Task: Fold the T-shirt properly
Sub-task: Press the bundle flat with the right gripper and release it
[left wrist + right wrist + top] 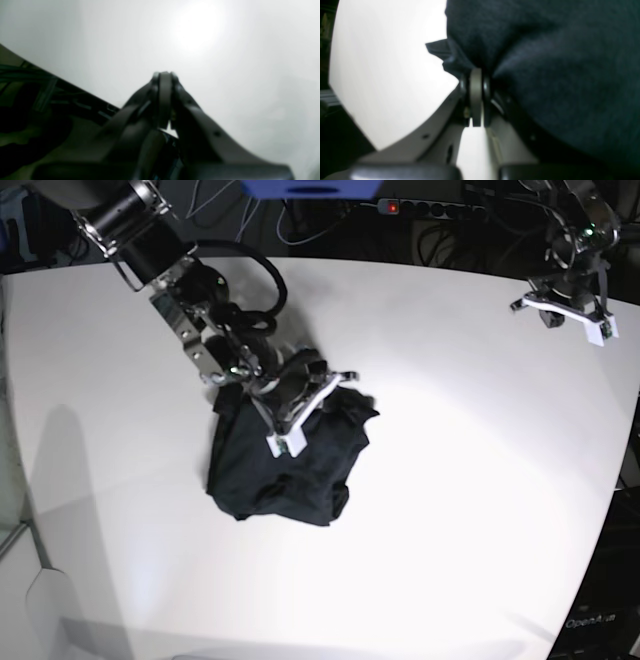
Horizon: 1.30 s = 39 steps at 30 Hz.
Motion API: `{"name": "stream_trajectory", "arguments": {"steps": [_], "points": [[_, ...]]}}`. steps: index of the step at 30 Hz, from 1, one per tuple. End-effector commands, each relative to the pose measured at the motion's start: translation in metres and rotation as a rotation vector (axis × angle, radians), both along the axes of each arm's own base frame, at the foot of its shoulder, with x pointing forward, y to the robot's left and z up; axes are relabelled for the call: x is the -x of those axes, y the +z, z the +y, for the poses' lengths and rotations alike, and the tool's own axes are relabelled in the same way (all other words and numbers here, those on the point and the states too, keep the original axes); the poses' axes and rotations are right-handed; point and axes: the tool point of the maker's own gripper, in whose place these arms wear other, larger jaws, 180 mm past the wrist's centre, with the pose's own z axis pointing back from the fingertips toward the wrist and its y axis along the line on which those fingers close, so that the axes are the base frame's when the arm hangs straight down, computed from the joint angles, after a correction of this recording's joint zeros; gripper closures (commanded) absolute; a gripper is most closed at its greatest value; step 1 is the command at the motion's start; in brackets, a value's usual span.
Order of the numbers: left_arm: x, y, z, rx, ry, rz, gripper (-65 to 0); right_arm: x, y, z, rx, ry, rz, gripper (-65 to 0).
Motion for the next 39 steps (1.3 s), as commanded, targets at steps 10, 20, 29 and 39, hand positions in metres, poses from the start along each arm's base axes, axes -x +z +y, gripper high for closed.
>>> {"name": "stream_trajectory", "arguments": {"steps": [10,20,29,39], "points": [[-0.003,0.008,0.004,-0.018,-0.002,-0.032,0.0,-0.008,-0.011,-0.043,0.113,-0.029,0.003,0.0],[-0.001,0.008,0.005,-0.020,0.000,-0.027,0.0,-0.013,-0.011,-0.053,0.133,-0.034,-0.003,0.0],[0.004,0.005,0.004,-0.020,-0.002,-0.013,0.0,-0.013,-0.009,-0.053,0.134,-0.031,-0.006,0.0],[0.003,0.006,0.005,-0.023,-0.003,-0.013,0.0,-0.017,0.011,-0.041,0.098,-0.014,-0.053,0.0]]}}
